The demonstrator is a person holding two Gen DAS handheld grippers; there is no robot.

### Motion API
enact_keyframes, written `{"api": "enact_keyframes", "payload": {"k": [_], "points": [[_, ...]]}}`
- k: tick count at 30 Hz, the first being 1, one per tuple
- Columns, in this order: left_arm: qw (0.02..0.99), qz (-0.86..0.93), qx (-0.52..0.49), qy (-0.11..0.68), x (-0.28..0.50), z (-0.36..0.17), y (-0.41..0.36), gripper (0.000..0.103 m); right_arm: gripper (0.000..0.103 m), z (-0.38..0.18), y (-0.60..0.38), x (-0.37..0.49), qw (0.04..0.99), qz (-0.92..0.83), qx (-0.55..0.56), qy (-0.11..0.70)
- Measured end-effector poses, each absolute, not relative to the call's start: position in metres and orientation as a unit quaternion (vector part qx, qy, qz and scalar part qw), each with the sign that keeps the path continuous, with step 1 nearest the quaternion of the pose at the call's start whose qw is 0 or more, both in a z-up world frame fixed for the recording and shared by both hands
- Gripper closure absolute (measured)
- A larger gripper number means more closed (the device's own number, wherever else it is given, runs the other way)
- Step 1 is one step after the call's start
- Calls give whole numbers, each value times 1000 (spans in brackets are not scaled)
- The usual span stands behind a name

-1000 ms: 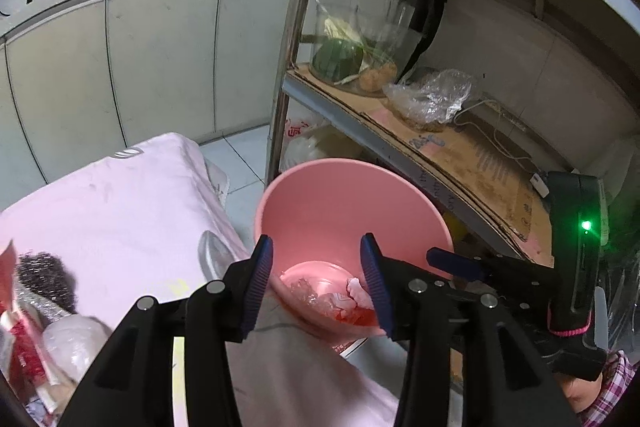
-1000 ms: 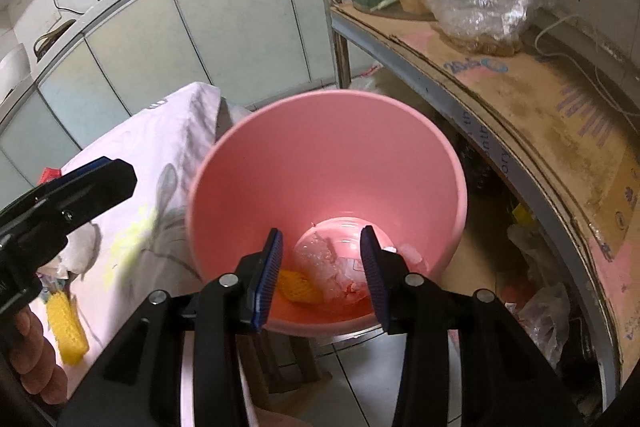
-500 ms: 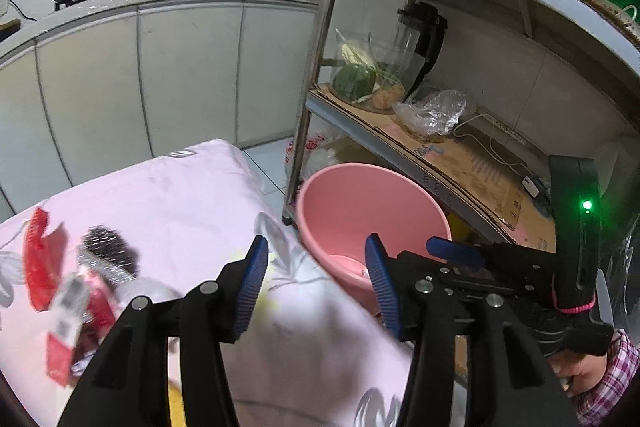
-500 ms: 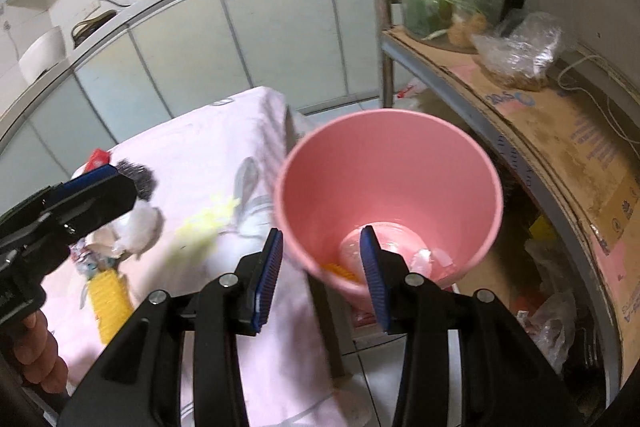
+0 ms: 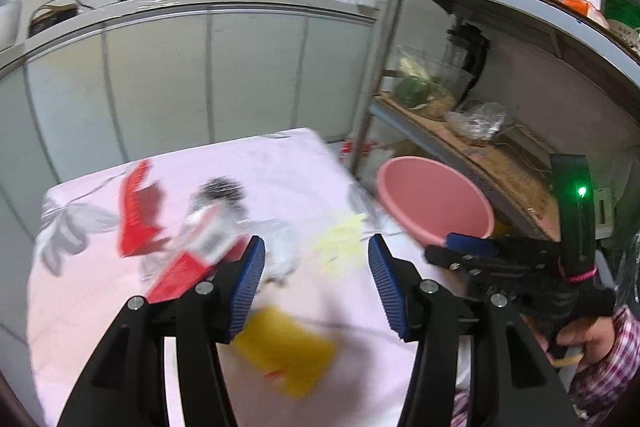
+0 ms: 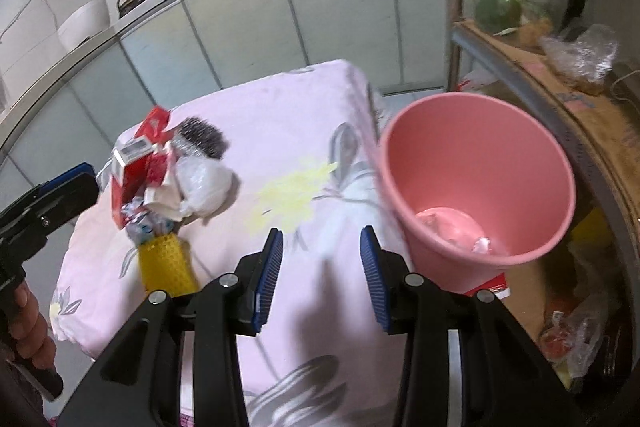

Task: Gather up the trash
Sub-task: 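Move both grippers back over the trash on the table, then grasp the red snack wrapper with the left gripper while the right gripper grasps the clear plastic bag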

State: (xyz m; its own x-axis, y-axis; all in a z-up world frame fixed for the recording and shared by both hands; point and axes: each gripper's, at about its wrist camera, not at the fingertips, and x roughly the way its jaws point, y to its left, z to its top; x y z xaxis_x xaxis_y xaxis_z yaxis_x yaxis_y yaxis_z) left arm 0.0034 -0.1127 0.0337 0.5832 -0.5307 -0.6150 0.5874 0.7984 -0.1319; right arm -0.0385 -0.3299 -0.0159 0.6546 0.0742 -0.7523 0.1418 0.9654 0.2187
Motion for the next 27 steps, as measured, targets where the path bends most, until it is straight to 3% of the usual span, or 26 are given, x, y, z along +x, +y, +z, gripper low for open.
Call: {"api": "enact_keyframes", "payload": {"k": [13,27], "points": [[903,-216,41,368,48,9,-20,50,62,-29,-299,-15,889,29,123,440],[888,-146,-7,437,169,-18,-38,50,62,-31,-277,22,882,91,115,448]]}}
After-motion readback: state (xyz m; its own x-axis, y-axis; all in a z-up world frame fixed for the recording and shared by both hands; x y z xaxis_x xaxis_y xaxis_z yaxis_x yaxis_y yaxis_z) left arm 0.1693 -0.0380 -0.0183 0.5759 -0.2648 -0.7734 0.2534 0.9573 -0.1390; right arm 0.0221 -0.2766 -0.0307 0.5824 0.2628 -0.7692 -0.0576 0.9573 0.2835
